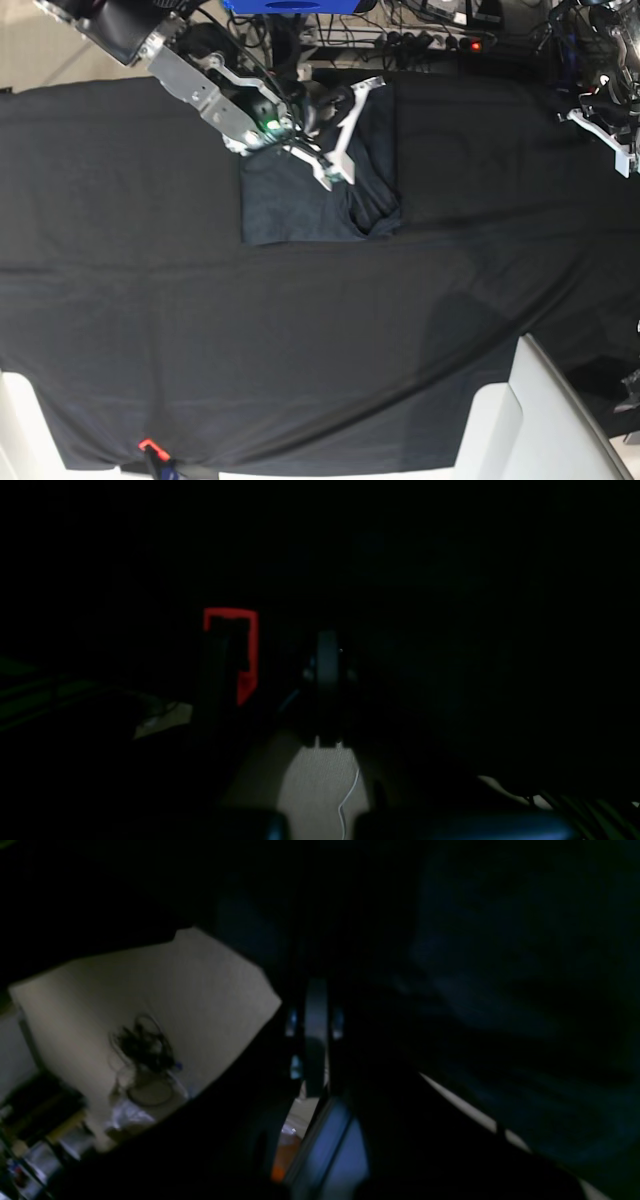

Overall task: Fold the T-shirt properly
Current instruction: 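Slide the right gripper across the shirt's collar edge, tucking fabric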

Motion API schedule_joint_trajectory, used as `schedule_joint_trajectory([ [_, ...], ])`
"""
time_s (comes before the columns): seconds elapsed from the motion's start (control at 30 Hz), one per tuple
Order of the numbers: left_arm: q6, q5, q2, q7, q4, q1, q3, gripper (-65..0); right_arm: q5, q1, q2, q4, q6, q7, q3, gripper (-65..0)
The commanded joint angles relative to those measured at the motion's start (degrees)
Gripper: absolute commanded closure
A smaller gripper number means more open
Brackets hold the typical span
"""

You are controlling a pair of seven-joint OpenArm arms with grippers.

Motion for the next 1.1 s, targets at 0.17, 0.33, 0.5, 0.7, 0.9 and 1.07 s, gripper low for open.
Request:
schedule_joint_trajectory([
  [0.17,0.17,-0.48,-1.24,-0.79,1.01,-0.24,-0.38,0.0,0.56,6.11,-0.70,0.94,0.30,0.27,-10.83,0.0],
  [0.33,0.17,-0.39,-1.24,-0.79,1.01,-0.24,-0.38,0.0,0.74,7.17,-0.09,5.16,0.21,0.27,-9.95,0.0],
  [0.5,0.17,-0.39,-1.24,-0.79,1.01,0.20,-0.38,0.0,0.56,4.70,0.53,7.00,0.21,-1.92,-0.72,0.0],
  [0.7,0.17,-0.39,-1.24,-0.79,1.01,0.02,-0.38,0.0,0.47,6.20,0.61,2.17,0.21,-1.75,-0.19,0.0],
  [0.9,0.17,-0.39,-1.24,-0.79,1.01,-0.24,-0.38,0.0,0.47,6.29,0.17,-2.23,0.48,1.86,-0.45,0.0],
  [1.07,0.17,-0.39,-1.24,-0.79,1.01,-0.24,-0.38,0.0,0.47,6.29,-2.11,-4.07,0.56,1.94,-0.54,0.0],
])
